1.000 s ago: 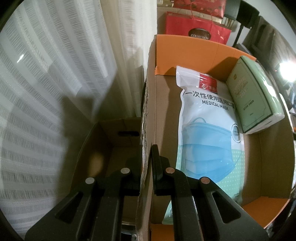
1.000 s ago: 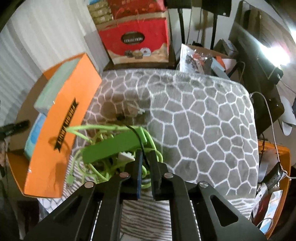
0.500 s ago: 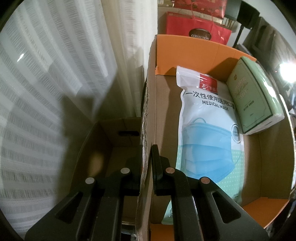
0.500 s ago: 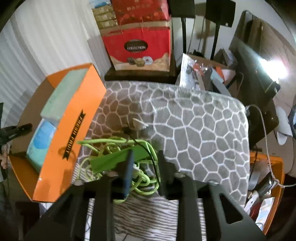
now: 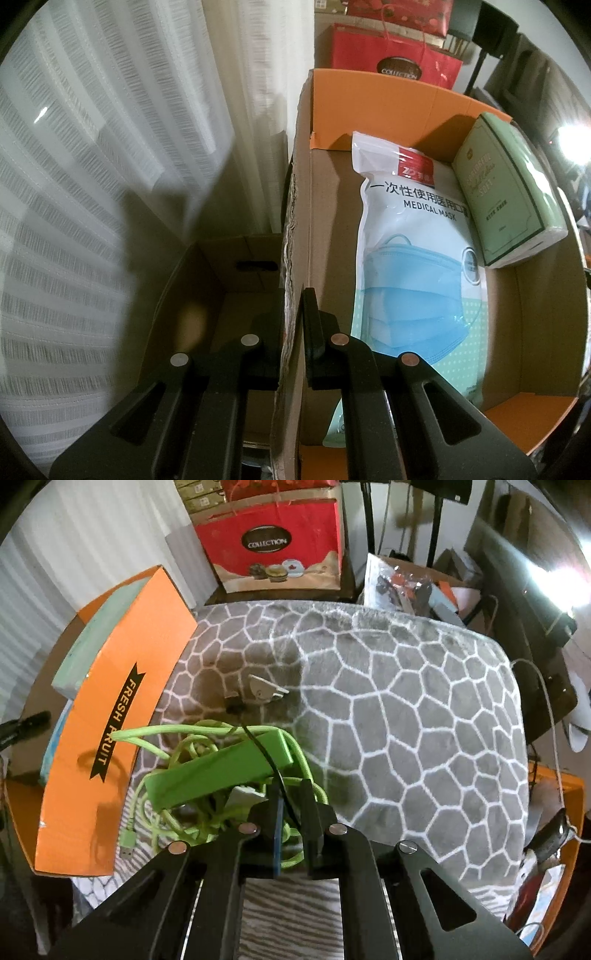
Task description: Organize objects
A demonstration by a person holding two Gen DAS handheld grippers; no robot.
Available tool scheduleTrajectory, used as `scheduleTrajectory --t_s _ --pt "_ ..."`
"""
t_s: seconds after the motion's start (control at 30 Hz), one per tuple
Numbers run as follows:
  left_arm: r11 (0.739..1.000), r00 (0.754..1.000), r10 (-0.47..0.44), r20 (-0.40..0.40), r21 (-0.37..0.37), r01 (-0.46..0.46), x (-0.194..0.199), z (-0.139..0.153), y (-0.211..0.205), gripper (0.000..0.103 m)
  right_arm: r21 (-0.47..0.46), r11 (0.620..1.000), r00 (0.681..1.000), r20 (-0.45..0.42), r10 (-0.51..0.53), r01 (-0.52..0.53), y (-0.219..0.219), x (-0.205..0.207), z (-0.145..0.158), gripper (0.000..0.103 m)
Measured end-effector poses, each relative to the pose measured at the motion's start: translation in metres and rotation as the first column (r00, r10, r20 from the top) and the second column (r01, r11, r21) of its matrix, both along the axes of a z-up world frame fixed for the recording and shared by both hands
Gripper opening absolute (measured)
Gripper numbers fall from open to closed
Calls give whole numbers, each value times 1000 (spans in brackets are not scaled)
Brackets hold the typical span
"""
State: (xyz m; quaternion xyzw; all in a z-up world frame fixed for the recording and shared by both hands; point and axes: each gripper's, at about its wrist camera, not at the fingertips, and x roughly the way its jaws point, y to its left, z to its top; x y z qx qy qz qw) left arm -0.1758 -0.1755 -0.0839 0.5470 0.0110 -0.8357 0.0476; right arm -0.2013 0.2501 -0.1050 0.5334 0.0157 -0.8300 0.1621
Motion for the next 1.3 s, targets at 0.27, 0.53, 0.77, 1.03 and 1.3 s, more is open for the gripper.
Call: scheduleTrajectory --t_s 0.27,0.53,0.77,1.03,1.3 --pt "1000 1000 2 0 0 -2 0 0 0 7 -112 994 995 -95 -28 18 6 4 37 2" --pt "1000 1000 3 0 2 -3 0 0 -1 7 -122 992 987 -163 0 -20 -10 9 78 2" --pt "1000 1000 4 0 1 -4 0 0 0 7 -127 991 974 -224 23 -52 -23 15 113 2" --pt "1000 1000 7 0 2 -7 1 1 0 7 -99 989 959 -271 83 -113 -63 16 144 2" --pt "1000 1000 8 1 3 -8 1 1 0 7 -97 976 943 -291 159 -194 -117 14 155 2"
